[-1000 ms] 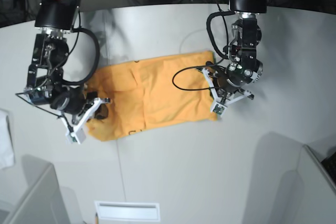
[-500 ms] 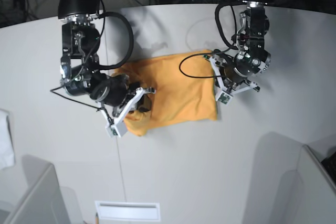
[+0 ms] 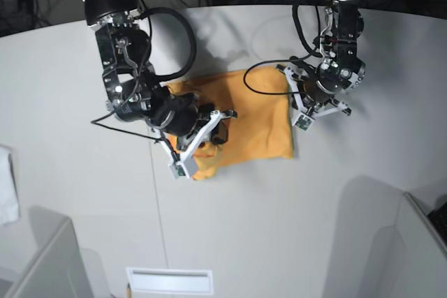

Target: Fold the T-shirt properly

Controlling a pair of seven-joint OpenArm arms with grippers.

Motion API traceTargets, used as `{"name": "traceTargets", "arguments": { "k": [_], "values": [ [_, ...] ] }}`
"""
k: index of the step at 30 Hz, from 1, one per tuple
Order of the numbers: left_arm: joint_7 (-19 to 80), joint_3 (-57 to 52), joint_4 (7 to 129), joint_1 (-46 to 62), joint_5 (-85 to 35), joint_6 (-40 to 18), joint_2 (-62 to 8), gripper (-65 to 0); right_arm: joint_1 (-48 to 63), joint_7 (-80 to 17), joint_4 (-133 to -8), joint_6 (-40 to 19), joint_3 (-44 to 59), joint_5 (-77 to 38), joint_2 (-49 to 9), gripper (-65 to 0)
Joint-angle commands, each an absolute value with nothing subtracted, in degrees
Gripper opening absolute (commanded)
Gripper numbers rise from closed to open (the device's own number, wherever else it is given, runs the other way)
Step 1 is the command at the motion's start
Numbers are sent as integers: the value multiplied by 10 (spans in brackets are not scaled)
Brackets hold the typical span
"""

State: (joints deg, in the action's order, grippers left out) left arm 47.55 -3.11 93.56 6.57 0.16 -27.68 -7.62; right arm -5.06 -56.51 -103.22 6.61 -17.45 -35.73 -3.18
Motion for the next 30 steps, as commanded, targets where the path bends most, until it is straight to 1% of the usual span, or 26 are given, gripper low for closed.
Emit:
{"name": "traceTargets", "arguments": {
  "k": [1,5,11,13,18,21,25,30],
  "values": [
    [488,-33,938,65,11,-277,-79,-650,-63,-552,-1054,67,-181,-367,-29,-650],
    [487,-32,939,64,9,-277,-79,-650,-74,-528,-1042,80,-212,-366,-29,-650],
    [487,-33,952,71,10,-278,-80,-650,-84,-453,-949,80,-259,-366,-29,-650],
    [487,-34,954,84,10,-277,-90,-650,-84,-436,-931,80,-270,-366,-29,-650],
    [487,-34,960,93,9,-277,-98,-650,-92,-429,-918,80,-289,-366,-29,-650],
    [487,-37,977,106,8,-278,-103,-650,-102,-429,-888,80,-290,-366,-22,-650],
    [487,-110,1029,150,4,-280,-106,-650,-112,-429,-842,80,-290,-366,-14,-650],
    [490,-206,1061,180,-24,-281,-103,-650,-115,-431,-836,80,-288,-370,-13,-650]
  ]
}}
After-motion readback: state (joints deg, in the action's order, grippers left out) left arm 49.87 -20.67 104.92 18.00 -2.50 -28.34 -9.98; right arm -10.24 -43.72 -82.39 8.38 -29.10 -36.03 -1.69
